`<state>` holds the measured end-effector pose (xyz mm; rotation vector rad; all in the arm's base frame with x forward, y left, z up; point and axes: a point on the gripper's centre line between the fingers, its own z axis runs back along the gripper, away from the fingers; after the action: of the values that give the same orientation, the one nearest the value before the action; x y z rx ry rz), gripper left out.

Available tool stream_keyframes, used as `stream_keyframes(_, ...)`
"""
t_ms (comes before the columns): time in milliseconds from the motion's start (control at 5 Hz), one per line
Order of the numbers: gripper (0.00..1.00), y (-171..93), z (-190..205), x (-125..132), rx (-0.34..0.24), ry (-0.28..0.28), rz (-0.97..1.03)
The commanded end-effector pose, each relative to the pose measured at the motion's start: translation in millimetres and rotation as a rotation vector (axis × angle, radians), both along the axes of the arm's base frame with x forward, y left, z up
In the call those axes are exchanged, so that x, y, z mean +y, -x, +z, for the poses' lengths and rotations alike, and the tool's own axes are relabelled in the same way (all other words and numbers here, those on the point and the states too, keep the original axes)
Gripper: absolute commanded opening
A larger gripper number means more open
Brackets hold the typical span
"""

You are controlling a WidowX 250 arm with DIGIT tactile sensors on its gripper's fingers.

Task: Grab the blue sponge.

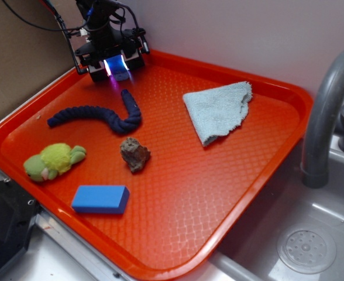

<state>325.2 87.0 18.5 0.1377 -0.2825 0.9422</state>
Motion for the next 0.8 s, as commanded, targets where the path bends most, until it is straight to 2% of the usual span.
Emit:
stream_keyframes(0, 0.0, 15, 78, -17, 0.04, -0.006, -0.32)
stream_keyframes(200, 0.0, 33, 126, -52, 0.116, -0.116, -0.524)
stream_keyframes(400, 0.0, 52, 154, -78, 0.162, -0.038, -0.779)
stream_keyframes(600, 0.0, 75, 176, -107, 0.153, -0.017, -0.989)
